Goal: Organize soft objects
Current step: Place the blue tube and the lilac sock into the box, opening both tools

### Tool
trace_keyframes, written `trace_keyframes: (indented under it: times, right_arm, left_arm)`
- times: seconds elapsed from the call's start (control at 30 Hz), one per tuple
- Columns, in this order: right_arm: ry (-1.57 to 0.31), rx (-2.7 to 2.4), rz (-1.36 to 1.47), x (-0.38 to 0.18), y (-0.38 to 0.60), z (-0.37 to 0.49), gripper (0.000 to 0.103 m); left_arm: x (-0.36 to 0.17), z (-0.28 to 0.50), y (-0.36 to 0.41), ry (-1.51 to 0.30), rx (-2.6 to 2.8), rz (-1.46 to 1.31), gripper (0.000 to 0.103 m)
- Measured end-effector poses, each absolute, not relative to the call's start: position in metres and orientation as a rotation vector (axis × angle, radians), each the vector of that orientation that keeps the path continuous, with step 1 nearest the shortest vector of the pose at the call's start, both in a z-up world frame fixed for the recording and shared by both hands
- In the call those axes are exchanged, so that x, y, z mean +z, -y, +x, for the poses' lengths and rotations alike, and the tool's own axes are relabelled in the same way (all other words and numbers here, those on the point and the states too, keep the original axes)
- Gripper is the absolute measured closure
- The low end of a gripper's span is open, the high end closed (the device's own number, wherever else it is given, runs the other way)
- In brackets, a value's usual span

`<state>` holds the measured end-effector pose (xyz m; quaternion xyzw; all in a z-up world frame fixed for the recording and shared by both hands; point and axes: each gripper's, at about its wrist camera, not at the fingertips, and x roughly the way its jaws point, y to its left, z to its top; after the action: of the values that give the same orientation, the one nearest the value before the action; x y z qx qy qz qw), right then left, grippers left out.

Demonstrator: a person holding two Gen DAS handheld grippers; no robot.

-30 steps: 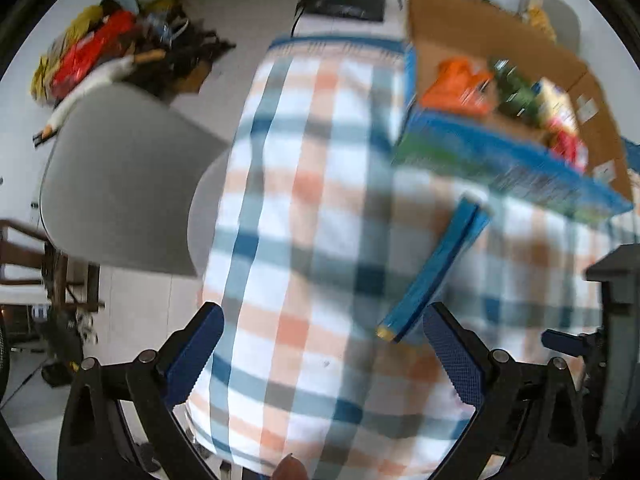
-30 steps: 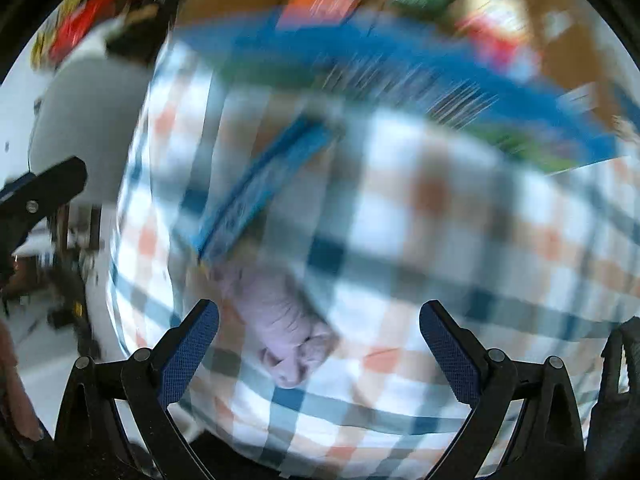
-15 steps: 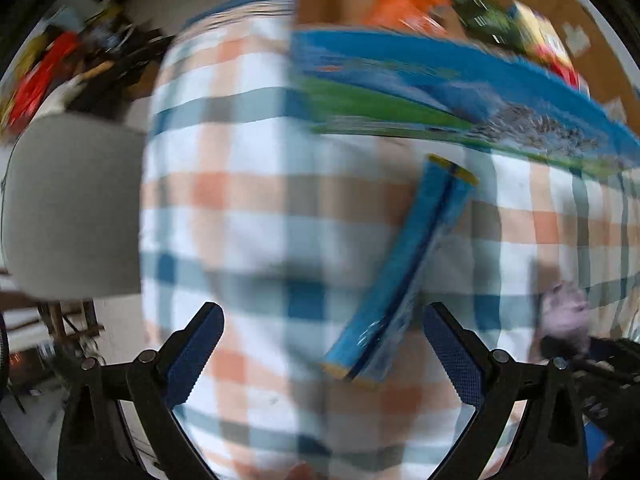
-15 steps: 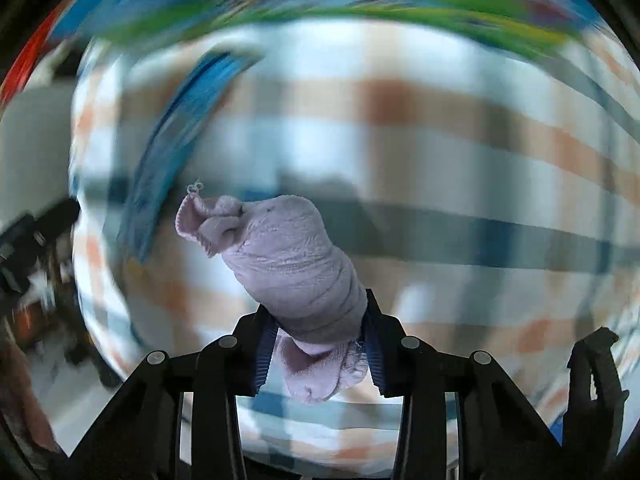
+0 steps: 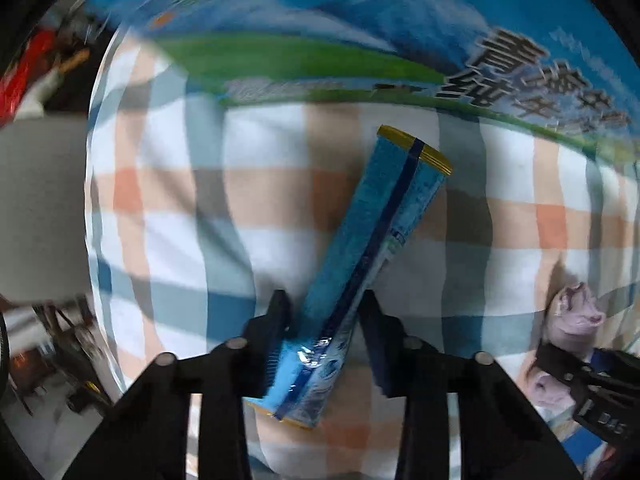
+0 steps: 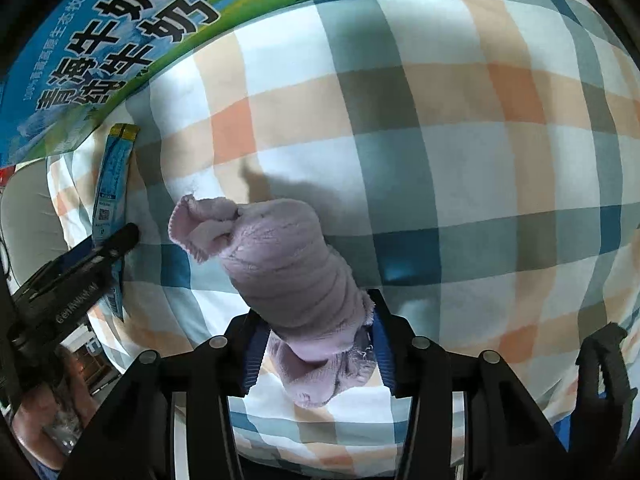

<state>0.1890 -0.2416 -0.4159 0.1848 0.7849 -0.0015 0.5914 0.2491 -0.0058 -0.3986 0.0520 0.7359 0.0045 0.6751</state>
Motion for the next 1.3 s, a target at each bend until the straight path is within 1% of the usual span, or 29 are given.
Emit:
trace_keyframes:
  times: [0.03, 0.07, 0.1, 0.23, 0.33, 0.43, 0.53, 0.6, 0.63, 0.67, 0.77, 0.93, 1.0, 1.03, 1.1, 1.2, 1.3]
  right_arm:
    - [-1.828, -0.003, 0.428, -0.415, 0.241, 0.189, 0.056]
    - [-1.827, -0.001, 0.428, -0.418, 0.24, 0.185, 0.059]
    - [-1.829, 0.003, 0.429, -0.418, 0.236, 0.187, 0.06]
    - [-1.849, 0.069, 0.451, -0.413, 0.227, 0.189, 0.06]
    - [-1.844, 0.094, 0.421, -0.413, 0.222, 0.188, 0.056]
    - [-1.84, 0.083, 0.388, -0.415, 0.222, 0.188, 0.052]
    - [-1.864, 0.1, 0.358, -0.423, 0.219, 0.186, 0.052]
    - [-1.86, 0.101, 0.324, -0.424, 0.217, 0.188, 0.053]
    - [-1.851, 0.098, 0.307, -0.424, 0.217, 0.186, 0.054]
    - [-1.839, 0.1, 0.283, -0.422, 0.215, 0.183, 0.061]
    - [-1.805, 0.103, 0.222, -0.411, 0.197, 0.178, 0.066]
    - [-1.737, 0.159, 0.239, -0.367, 0.188, 0.181, 0.067]
    - [-1.697, 0.18, 0.247, -0.343, 0.19, 0.183, 0.067]
    - [-1.679, 0.188, 0.254, -0.332, 0.191, 0.185, 0.067]
    - [-1.635, 0.201, 0.273, -0.307, 0.196, 0.191, 0.067]
    - [-1.566, 0.216, 0.289, -0.271, 0.198, 0.204, 0.067]
    - [-1.509, 0.233, 0.315, -0.239, 0.204, 0.226, 0.067]
  left_arm:
    - [-0.396, 0.246, 0.0, -1.671, 0.021, 0.076, 0.076]
    - [-0.393, 0.242, -0.005, -1.689, 0.028, 0.027, 0.077]
    - [-0.392, 0.238, -0.008, -1.703, 0.031, -0.003, 0.077]
    - [-0.389, 0.217, -0.017, -1.735, 0.018, -0.074, 0.077]
    - [-0.402, 0.211, -0.018, -1.765, 0.021, -0.085, 0.075]
    - [-0.411, 0.218, -0.023, -1.754, 0.026, -0.073, 0.074]
    - [-0.407, 0.21, -0.011, -1.718, 0.028, -0.049, 0.077]
    - [-0.398, 0.204, -0.002, -1.676, 0.034, -0.024, 0.084]
    - [-0.392, 0.2, 0.001, -1.657, 0.035, -0.02, 0.085]
    - [-0.384, 0.188, 0.008, -1.644, 0.032, -0.023, 0.086]
    - [-0.363, 0.177, 0.015, -1.612, 0.006, -0.039, 0.089]
    - [-0.315, 0.16, 0.026, -1.548, -0.054, -0.079, 0.089]
    - [-0.287, 0.158, 0.031, -1.506, -0.086, -0.109, 0.089]
    - [-0.279, 0.162, 0.03, -1.492, -0.094, -0.117, 0.089]
    - [-0.245, 0.173, 0.026, -1.442, -0.122, -0.142, 0.089]
    - [-0.206, 0.212, 0.023, -1.383, -0.158, -0.157, 0.089]
    - [-0.182, 0.243, 0.024, -1.336, -0.171, -0.162, 0.089]
